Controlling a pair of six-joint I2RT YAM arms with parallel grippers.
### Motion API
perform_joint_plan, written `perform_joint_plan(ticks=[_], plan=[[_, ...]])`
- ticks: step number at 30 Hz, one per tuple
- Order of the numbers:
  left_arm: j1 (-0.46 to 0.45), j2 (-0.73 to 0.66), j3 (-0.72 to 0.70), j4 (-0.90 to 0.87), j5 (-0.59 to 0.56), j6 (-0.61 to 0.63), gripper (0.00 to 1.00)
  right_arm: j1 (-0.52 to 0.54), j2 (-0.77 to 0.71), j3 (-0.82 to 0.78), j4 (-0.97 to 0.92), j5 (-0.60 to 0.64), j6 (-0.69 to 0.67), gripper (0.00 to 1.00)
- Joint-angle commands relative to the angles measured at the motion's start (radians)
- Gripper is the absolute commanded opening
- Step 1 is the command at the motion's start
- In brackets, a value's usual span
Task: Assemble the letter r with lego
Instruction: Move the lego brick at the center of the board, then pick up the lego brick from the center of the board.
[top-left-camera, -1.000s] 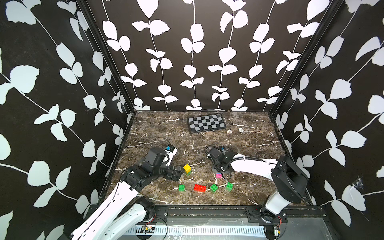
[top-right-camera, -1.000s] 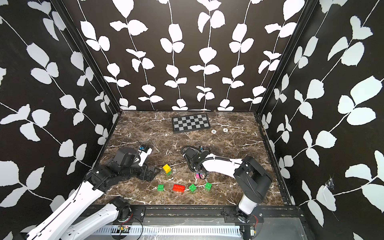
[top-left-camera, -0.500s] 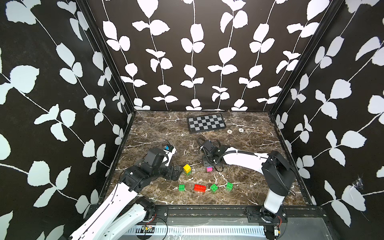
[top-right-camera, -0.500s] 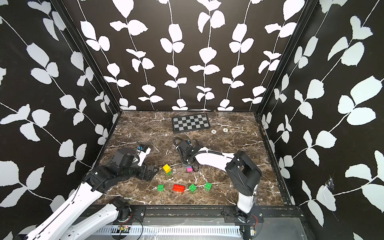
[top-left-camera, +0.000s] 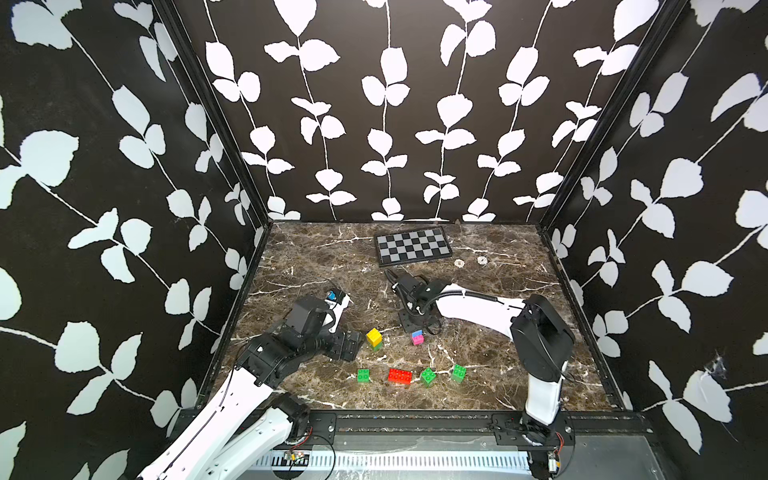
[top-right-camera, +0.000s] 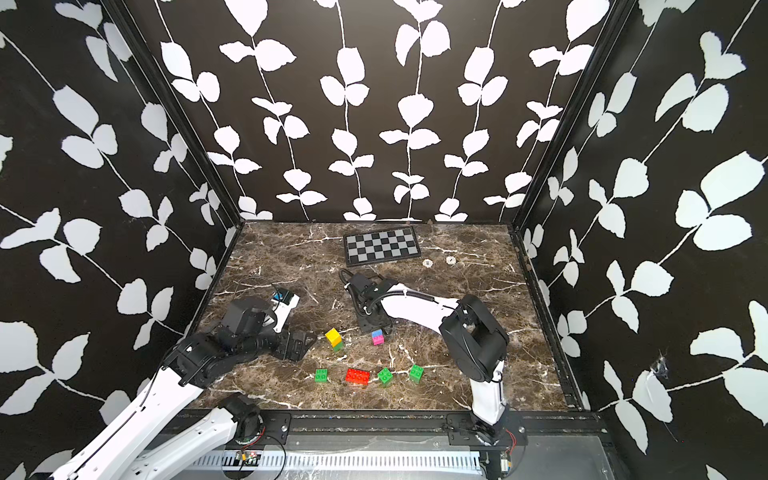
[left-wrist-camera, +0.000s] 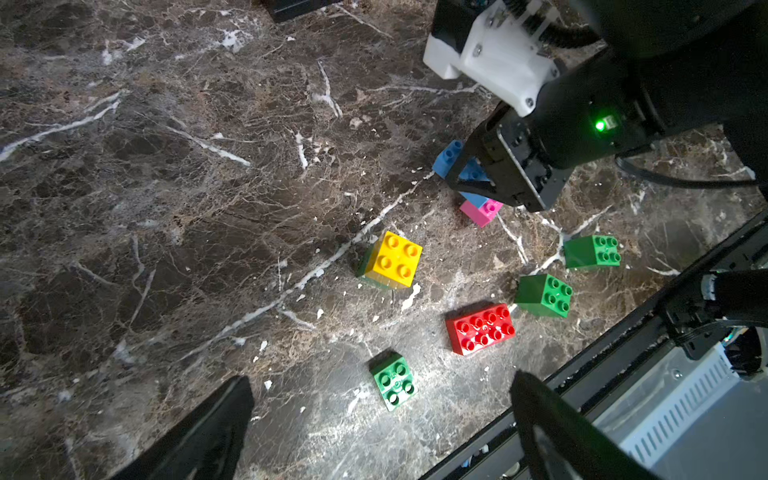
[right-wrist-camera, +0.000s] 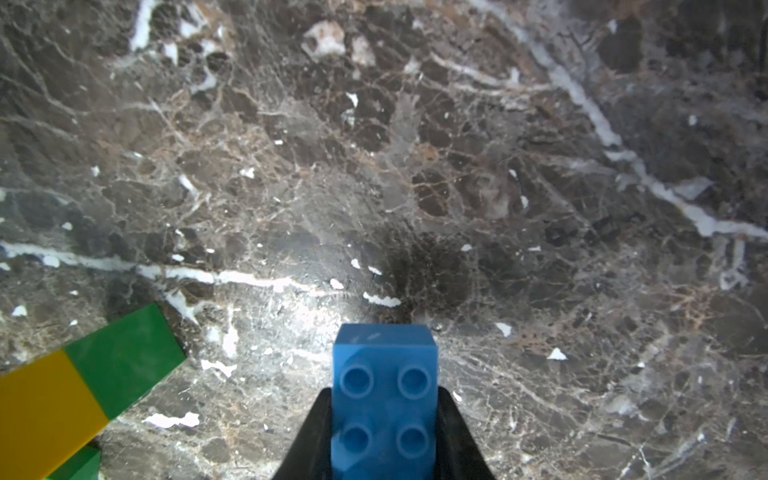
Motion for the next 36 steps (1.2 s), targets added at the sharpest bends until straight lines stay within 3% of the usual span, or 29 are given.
perform_joint_plan(ticks=[1, 9, 21, 36], plan=[[-0.005, -0.010, -0.006, -0.009, -0.009, -0.008, 0.99, -0.010, 0.031, 0.033, -0.079, -0.004, -0.060, 0.29], [-0.005, -0.008, -0.007, -0.007, -0.012, -0.010, 0.99, -0.013, 0.097, 0.097, -0.148, 0.012, -0.113, 0.38], [-0.004, -0.005, -0.006, -0.008, -0.010, -0.008, 0.99, -0.019, 0.086, 0.203, -0.284, -0.019, -0.128, 0.67], [-0.005, -0.003, -0.007, -0.007, -0.012, -0.013, 0.99, -0.011, -0.020, 0.006, -0.169, -0.057, -0.085, 0.63]])
